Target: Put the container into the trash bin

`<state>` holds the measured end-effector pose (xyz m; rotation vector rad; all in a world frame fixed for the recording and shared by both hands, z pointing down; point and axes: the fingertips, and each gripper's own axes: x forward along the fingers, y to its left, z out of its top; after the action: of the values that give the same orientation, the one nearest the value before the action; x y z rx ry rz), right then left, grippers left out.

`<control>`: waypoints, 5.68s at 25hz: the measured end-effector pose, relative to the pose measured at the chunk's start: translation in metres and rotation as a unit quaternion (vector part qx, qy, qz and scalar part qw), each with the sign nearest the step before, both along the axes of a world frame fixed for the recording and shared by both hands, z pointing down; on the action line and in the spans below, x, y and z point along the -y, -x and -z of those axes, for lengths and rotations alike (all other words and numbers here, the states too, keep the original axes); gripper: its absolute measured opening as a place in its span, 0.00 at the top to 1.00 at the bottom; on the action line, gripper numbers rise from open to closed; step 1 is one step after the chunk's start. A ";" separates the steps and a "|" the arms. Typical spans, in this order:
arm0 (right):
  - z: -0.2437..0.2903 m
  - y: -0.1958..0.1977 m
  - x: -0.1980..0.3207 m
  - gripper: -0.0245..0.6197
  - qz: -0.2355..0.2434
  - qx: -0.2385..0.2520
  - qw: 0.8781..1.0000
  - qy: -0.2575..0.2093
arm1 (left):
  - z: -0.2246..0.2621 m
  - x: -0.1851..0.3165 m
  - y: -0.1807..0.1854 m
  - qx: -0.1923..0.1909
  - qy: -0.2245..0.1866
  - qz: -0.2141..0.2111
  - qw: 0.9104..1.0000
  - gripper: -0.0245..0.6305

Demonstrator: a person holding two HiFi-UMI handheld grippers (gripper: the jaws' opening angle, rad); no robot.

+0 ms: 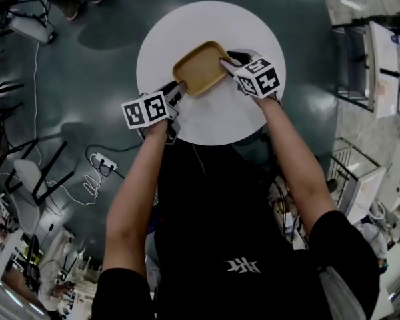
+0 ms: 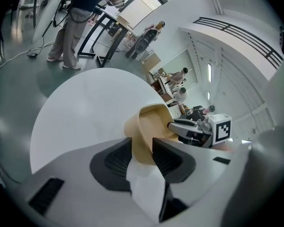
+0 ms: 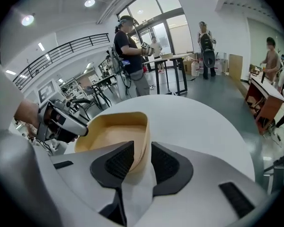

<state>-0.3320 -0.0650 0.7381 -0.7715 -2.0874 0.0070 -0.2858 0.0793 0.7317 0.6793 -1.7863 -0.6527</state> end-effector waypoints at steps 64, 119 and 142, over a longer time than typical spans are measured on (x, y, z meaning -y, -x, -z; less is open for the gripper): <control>0.271 -0.084 0.089 0.89 -0.355 0.166 0.919 -0.053 | 0.234 0.101 0.029 0.118 -0.102 -0.317 0.936 0.92; 0.041 -0.492 0.144 0.88 -0.607 0.032 0.792 -0.059 | 0.009 0.193 -0.328 0.039 0.015 -0.476 0.879 0.94; -0.228 -0.522 0.133 0.88 -0.611 -0.031 0.791 -0.018 | -0.242 0.177 -0.355 0.041 0.121 -0.434 0.892 0.94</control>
<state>0.1902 -0.1983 0.9665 0.7061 -2.1492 0.6830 0.0695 -0.0975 0.9741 1.2198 -1.3916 0.2064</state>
